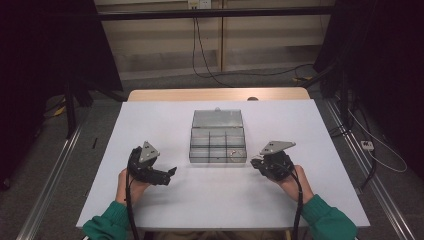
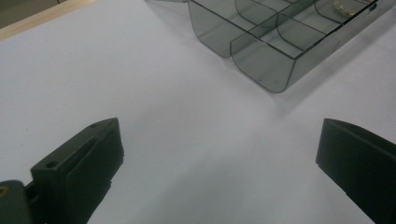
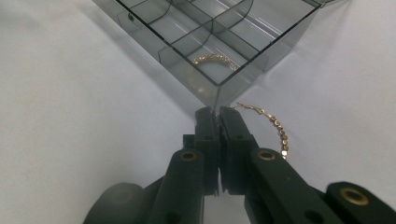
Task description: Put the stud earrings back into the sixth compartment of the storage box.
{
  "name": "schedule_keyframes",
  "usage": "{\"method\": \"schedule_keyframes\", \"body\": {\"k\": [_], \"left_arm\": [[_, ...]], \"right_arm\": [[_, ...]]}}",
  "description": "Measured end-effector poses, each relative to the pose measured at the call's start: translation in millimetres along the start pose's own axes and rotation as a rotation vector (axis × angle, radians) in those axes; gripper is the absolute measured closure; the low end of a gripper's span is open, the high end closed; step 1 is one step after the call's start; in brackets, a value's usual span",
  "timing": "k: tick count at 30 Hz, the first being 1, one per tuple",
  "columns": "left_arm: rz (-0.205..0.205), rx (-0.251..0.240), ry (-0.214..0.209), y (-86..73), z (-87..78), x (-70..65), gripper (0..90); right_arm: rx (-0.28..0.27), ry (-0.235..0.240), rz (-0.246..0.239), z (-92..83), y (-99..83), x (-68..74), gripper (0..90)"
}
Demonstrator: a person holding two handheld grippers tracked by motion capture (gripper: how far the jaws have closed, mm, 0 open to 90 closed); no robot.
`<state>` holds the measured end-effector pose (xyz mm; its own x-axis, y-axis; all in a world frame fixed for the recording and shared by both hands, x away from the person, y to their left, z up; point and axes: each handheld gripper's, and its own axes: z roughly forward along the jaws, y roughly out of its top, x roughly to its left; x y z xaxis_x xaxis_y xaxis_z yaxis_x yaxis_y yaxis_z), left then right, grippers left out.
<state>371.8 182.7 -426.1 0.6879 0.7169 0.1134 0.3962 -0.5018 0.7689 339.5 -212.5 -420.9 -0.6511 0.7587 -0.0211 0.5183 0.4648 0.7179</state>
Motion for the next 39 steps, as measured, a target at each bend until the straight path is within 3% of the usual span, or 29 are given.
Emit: {"method": "schedule_keyframes", "body": {"k": [39], "left_arm": [[-0.003,0.011,0.006,-3.2,-1.1,1.6,0.4]], "right_arm": [[-0.130,-0.022,0.001,-5.6,27.4,0.0,87.3]]}}
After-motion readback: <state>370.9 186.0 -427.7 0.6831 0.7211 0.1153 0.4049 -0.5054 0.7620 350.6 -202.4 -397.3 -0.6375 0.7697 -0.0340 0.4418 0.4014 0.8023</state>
